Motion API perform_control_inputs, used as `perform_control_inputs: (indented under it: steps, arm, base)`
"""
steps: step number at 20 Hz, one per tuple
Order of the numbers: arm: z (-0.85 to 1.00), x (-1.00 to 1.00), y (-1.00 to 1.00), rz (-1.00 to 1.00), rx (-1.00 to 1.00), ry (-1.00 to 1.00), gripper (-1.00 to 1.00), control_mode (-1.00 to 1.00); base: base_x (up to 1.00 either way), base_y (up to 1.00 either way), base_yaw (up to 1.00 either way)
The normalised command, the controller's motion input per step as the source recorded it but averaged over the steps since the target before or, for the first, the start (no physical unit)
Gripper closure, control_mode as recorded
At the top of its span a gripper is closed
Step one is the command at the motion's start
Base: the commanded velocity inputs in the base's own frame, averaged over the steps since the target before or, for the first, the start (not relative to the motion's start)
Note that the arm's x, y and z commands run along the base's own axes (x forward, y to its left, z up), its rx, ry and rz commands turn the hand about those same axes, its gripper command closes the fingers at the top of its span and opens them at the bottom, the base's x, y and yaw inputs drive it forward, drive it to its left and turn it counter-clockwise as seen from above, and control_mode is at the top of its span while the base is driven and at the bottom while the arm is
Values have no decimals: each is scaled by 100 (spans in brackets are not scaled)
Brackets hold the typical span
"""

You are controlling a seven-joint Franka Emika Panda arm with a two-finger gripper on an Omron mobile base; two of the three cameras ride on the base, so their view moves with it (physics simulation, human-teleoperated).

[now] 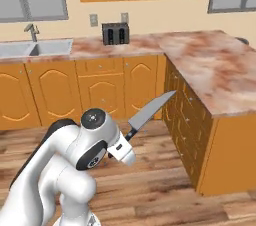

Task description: Move the cutting board and knife to the sink. Then move spray from the cabinet to the counter.

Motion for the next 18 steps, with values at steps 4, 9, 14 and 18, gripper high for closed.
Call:
perform_control_inputs:
  steps: [4,9,14,18]
  arm:
    - [0,0,0,0,0,0,100,100]
    - [0,0,0,0,0,0,100,100]
    - [0,0,0,0,0,0,100,100]
    - [0,0,0,0,0,0,100,100]
  base:
    - [67,0,78]
    - [98,8,56]
    - [100,68,11]
    - [100,90,-30]
